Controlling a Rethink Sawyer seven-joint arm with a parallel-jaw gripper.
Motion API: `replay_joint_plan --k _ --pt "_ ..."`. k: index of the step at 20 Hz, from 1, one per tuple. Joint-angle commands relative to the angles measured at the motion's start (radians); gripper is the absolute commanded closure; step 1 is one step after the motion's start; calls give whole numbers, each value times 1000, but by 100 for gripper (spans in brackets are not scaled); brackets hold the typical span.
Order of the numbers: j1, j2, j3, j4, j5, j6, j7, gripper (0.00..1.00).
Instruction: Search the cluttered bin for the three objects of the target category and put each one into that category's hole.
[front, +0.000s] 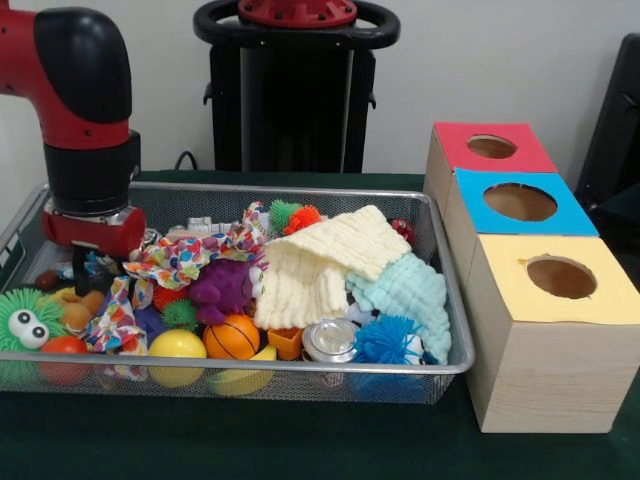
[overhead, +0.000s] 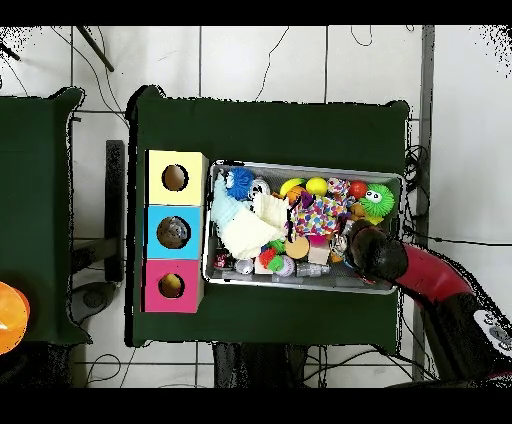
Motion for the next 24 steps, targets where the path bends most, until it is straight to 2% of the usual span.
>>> replay_joint_plan --k 1,5,11,16,24 --pt "-9 22 105 -52 17 136 -11 0" --pt "-14 34 111 -86 13 165 -37 0" --pt "-34 79 137 -123 -2 151 -52 0" --pt "-44 141 160 -175 -16 140 -67 0" --pt "-55 177 178 -189 -42 105 -55 0"
